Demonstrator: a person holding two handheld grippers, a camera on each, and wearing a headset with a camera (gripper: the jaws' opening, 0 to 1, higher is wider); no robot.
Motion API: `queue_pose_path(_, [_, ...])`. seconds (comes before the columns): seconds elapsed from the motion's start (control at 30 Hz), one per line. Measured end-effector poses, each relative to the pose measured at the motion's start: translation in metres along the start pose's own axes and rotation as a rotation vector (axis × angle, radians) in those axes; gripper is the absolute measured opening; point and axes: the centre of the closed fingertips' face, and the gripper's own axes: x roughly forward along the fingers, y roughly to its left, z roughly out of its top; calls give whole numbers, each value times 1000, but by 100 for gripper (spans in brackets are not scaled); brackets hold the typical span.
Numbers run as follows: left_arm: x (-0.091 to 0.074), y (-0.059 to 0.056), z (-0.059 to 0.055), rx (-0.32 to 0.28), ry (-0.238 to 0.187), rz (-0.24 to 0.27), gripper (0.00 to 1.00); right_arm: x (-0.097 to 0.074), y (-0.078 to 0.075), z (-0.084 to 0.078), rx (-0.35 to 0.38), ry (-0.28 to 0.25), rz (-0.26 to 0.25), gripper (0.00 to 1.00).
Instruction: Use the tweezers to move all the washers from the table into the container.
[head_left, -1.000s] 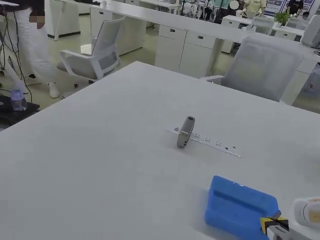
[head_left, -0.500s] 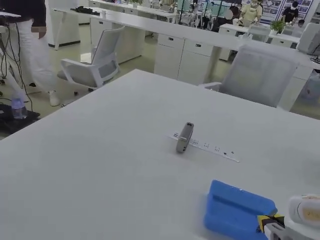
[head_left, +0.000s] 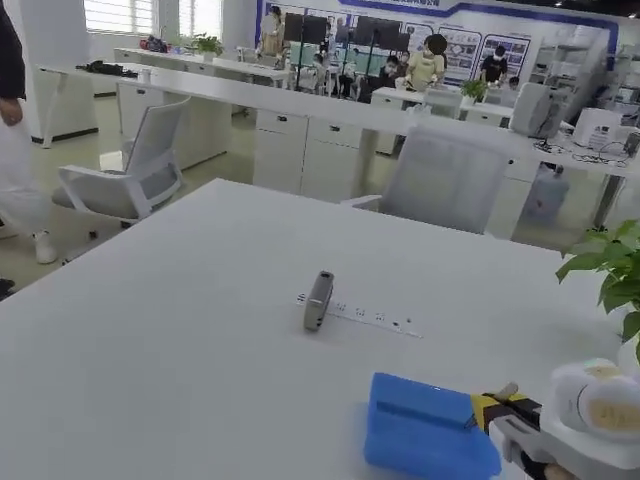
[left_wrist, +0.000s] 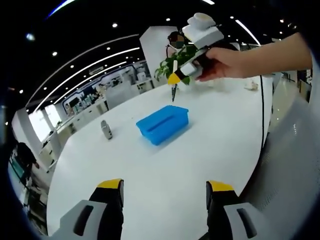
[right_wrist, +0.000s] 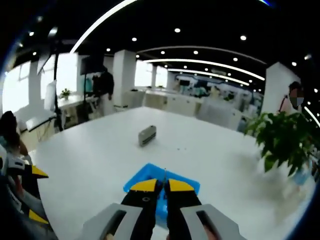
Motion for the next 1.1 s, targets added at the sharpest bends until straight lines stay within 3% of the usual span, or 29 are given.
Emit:
queue_pose_path(0.13, [-6, 6, 31, -20, -81, -11, 64, -25, 16, 5, -8, -24, 65, 3])
queue_pose_path(0.27, [-11, 7, 60, -23, -146, -40, 58, -41, 26, -4, -50, -13, 124, 3])
queue_pose_path(0.43, [-12, -5, 86, -31, -196, -120, 49, -56, 37, -18, -82, 16, 165, 3])
queue_pose_path(0.53, [-13, -16, 104, -55, -233, -207, 41, -65, 51, -28, -132, 46, 234, 3])
queue_pose_path(0.6, [-14, -23, 112, -48, -245, -264, 37, -71, 66, -32, -141, 63, 302, 3])
queue_pose_path(0.73, [-14, -27, 126, -45, -260, -320, 26, -76, 79, -37, -184, 75, 336, 3])
queue_pose_path(0.8, [-16, -30, 134, -12, -278, -346, 22, -78, 85, -41, -199, 90, 367, 3])
queue_pose_path(0.9, [-18, -38, 138, 46, -262, -403, 21, -81, 101, -45, -223, 112, 435, 3])
queue_pose_path(0.97, [-19, -46, 141, 54, -259, -456, 20, -83, 108, -45, -232, 111, 468, 3])
queue_pose_path(1.1, [-19, -56, 151, 70, -276, -514, 17, -88, 122, -49, -256, 132, 528, 3])
